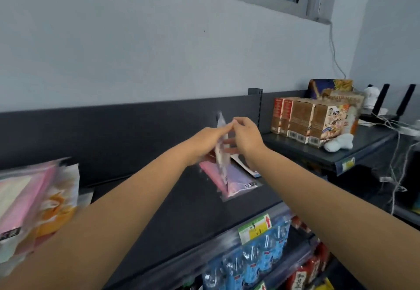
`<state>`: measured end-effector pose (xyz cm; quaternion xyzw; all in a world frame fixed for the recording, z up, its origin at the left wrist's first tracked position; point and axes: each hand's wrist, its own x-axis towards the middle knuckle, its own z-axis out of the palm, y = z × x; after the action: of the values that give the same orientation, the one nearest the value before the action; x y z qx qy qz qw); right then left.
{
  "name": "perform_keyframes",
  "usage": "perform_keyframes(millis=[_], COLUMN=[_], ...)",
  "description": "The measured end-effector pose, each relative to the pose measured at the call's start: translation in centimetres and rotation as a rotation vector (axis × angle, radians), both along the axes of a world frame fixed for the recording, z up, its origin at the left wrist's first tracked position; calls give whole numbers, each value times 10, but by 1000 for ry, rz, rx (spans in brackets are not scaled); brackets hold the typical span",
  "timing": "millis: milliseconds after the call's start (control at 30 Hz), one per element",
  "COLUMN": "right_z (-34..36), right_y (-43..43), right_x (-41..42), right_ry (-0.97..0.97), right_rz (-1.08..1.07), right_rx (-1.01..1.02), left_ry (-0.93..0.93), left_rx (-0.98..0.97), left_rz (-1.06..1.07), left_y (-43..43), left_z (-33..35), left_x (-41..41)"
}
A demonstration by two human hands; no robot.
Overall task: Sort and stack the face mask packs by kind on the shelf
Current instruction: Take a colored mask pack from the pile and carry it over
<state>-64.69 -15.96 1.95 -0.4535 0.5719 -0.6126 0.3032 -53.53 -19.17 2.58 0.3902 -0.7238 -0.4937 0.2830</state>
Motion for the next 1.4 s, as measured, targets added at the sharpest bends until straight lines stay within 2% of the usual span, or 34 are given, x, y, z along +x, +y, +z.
perform_keyframes(millis=[67,133,233,367,500,633,733,867,967,1033,1067,1200,1267,1333,1400], right_z=[3,-2,-21,-37,-33,-38,-46,-44,-31,-28,-29,-44,-59,-75,-85], right_y=[-17,-34,-58,-81,-102,-105,-112,-114,-109,-110,-112,-128,-134,-139,-137], right_x=[-12,-29,-57,-80,-96,-97,-97,-98,-99,-103,-103,-109,-113,-113,-110], right_ry=[-5,24,257,118,146,356,442,394,61,-114,-120,5,38,152,469], right_rz=[54,38,-24,132,190,343,398,511,738,871,875,580,490,452,389], right_rx=[-21,12,240,440,440,462,429,437,484,476,458,450,471,500,469], left_ry=[108,122,108,84,-23,-192,-172,18,107,-39,-127,-339,-513,-666,-747], left_rx=[91,114,167,253,276,290,257,29,-35,-49,-77,-167,-151,-115,-80], left_rz=[-2,51,131,173,215,299,375,588,534,422,390,449,449,422,411], left_y=[-20,-38,-50,-63,-68,-59,-55,-50,-44,-43,-42,-45,-47,-49,-48], left_z=[-1,-5,-10,-24,-34,-39,-38,-28,-19,-18,-21,-39,-50,-63,-74], left_x=[-8,-10,-10,-15,-19,-28,-37,-53,-69,-77,-80,-76,-70,-63,-59])
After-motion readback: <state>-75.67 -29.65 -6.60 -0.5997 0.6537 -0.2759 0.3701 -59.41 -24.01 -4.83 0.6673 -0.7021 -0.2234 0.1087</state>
